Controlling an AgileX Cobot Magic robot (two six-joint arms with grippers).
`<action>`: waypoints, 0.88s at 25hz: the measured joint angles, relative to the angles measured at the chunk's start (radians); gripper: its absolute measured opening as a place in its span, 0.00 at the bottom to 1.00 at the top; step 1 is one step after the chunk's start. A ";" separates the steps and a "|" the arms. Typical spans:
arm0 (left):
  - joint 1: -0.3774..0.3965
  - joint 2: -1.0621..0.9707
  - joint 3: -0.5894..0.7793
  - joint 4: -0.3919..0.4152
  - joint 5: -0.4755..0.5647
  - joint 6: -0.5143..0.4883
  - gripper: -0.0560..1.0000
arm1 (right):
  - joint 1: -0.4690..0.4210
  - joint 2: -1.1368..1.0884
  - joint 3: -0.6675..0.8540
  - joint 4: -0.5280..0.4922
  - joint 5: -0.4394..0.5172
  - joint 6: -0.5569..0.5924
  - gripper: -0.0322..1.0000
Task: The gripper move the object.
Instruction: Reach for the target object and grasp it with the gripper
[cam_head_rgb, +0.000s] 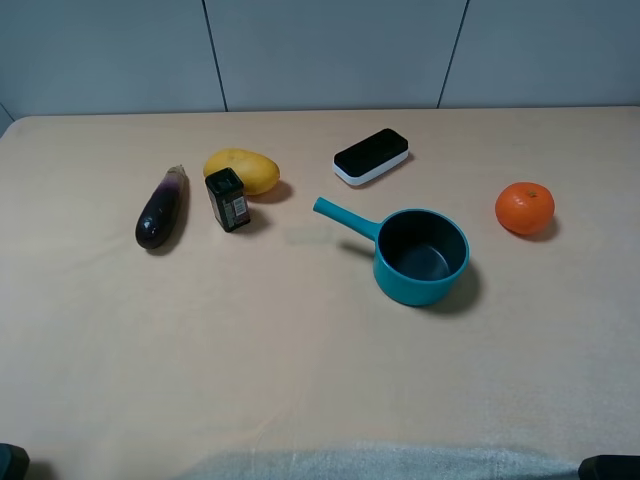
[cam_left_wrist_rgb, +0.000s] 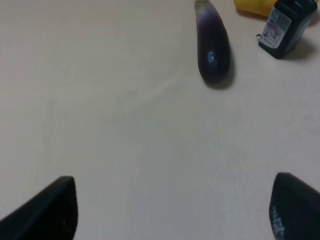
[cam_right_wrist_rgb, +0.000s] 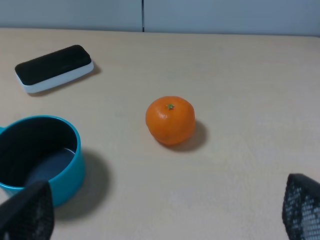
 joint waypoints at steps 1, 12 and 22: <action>0.000 0.000 0.000 0.000 0.000 0.000 0.79 | 0.000 0.000 0.000 0.000 0.000 0.000 0.70; 0.000 0.000 0.000 0.001 0.000 0.000 0.79 | 0.006 0.082 0.000 0.019 0.000 0.009 0.70; 0.000 0.000 0.000 0.002 0.000 0.000 0.79 | 0.006 0.417 -0.001 0.019 -0.005 0.018 0.70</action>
